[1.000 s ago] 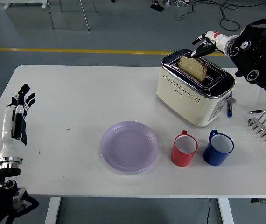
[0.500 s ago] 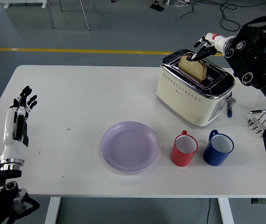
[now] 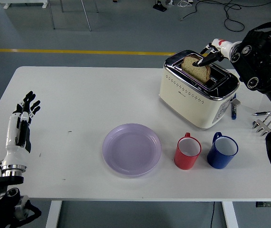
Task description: Push plate across desktop,pick up the break from the machine,place the break in the plate
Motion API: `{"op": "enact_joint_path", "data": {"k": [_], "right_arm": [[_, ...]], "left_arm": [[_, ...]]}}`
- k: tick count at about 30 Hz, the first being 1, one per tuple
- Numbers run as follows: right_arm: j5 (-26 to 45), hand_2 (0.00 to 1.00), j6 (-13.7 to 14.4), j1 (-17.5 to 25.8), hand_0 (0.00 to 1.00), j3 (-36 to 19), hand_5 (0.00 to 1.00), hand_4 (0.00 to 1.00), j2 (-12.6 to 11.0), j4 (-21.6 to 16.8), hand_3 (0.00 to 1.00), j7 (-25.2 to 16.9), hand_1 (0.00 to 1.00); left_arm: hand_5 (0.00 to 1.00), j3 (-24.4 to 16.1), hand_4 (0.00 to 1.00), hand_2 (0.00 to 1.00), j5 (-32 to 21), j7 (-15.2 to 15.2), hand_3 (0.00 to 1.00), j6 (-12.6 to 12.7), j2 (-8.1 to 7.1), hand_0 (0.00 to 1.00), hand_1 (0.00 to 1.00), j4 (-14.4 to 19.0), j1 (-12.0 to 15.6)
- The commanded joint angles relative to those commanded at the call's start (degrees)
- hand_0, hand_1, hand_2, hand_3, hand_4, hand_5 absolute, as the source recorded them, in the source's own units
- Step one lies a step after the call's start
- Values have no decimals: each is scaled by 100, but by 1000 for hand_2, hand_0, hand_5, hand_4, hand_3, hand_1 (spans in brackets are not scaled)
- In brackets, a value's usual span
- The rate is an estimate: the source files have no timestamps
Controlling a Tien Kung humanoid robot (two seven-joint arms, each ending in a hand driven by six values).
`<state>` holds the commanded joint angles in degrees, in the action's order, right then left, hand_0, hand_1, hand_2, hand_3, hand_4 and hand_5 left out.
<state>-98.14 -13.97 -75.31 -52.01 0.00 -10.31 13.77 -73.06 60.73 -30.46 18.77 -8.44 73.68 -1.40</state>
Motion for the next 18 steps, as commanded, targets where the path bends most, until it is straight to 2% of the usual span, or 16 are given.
{"op": "enact_joint_path", "data": {"k": [3, 4, 9, 10, 15, 16, 18], "right_arm": [[33, 686, 105, 40, 760, 4, 417, 807, 0, 0, 788, 66, 726], [53, 625, 123, 58, 626, 28, 405, 788, 0, 0, 758, 79, 656], [57, 625, 171, 129, 626, 40, 405, 788, 0, 0, 758, 114, 656], [45, 573, 171, 133, 522, 29, 386, 770, 0, 0, 725, 117, 593], [219, 573, 180, 158, 522, 231, 386, 770, 0, 0, 725, 96, 593], [238, 535, 188, 161, 458, 256, 347, 741, 0, 0, 698, 95, 547], [370, 535, 228, 160, 458, 388, 347, 741, 0, 0, 698, 75, 547]], "left_arm": [[982, 17, 537, 935, -7, -7, 907, 4, -4, 833, 867, -5, 1], [973, 23, 533, 934, -7, -8, 906, 5, -8, 833, 867, -7, 8], [973, 42, 533, 934, -16, -17, 906, 12, -19, 833, 867, -43, 25], [970, 45, 533, 935, -18, -19, 907, 12, -21, 833, 867, -48, 26], [970, 91, 533, 935, -18, -29, 907, 16, -26, 833, 867, -65, 54], [971, 104, 535, 934, -15, -31, 906, 16, -27, 833, 868, -65, 58], [971, 119, 535, 934, -17, -34, 906, 18, -27, 833, 868, -73, 65]]}}
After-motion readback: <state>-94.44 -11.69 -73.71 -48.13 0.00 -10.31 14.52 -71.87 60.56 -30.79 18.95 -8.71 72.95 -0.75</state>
